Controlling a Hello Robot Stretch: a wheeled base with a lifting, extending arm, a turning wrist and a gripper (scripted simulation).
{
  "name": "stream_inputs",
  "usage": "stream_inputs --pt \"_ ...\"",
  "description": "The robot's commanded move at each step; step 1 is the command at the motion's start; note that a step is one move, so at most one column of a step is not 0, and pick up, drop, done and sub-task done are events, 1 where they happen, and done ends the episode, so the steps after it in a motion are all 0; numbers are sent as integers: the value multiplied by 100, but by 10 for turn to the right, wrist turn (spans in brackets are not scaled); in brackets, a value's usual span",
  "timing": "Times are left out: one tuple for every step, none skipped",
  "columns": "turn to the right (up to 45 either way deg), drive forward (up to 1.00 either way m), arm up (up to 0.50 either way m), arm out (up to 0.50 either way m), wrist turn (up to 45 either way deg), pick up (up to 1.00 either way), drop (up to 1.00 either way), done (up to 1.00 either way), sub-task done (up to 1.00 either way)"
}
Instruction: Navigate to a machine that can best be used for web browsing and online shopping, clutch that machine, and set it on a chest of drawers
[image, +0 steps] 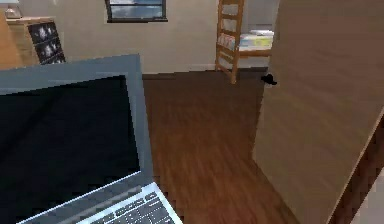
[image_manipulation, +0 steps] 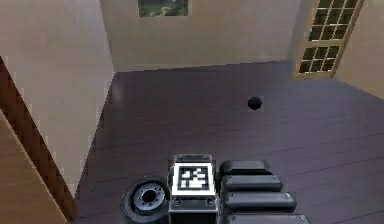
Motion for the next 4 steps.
stream_inputs --pt "0 100 0 0 0 0 0 0 0" --pt "0 100 0 0 0 0 0 0 0" --pt "450 0 0 0 0 0 0 0 0" --pt "210 0 0 0 0 0 0 0 0"
